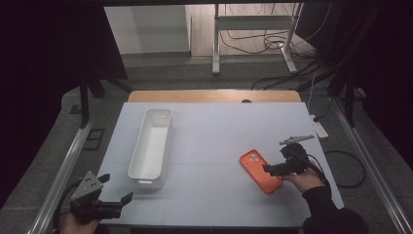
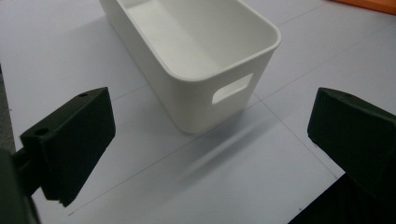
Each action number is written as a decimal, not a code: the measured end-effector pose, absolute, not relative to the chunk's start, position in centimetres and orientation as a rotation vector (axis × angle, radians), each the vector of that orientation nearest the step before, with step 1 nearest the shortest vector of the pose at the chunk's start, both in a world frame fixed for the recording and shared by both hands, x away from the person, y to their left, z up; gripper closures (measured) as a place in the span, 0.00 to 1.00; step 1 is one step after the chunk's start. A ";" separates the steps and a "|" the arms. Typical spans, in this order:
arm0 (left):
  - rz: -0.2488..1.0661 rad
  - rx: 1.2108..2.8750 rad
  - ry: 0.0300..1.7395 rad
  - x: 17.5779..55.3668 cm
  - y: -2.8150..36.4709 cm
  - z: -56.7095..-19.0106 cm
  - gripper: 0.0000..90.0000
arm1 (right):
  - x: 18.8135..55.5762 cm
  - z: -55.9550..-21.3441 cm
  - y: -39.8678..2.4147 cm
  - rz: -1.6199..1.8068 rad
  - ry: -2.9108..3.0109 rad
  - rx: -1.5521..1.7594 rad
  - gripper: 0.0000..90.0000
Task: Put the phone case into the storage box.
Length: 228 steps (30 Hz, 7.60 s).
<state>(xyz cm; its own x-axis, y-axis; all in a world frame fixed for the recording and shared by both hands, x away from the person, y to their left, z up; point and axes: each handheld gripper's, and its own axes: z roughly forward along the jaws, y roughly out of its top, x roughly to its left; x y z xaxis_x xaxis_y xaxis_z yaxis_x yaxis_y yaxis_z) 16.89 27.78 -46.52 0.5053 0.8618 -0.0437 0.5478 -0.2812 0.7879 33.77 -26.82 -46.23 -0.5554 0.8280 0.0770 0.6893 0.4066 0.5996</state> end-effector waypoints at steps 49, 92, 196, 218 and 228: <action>0.496 1.954 1.155 16.9 28.0 -46.5 0.02 | 34.2 -50.3 -27.2 0.625 2.548 1.318 0.32; 0.404 1.936 1.182 17.7 28.4 -46.5 0.00 | 34.1 -47.2 -27.9 0.806 2.511 1.334 0.99; -0.108 1.837 0.893 30.2 13.6 -43.1 0.00 | 30.0 -40.9 -20.5 1.209 2.362 1.019 0.99; -0.187 1.835 0.886 31.4 11.1 -43.5 0.00 | 29.4 -40.9 -18.5 1.223 2.380 0.969 0.99; -0.223 1.824 0.883 32.1 10.4 -43.7 0.00 | 29.0 -40.8 -17.8 1.237 2.387 0.941 0.99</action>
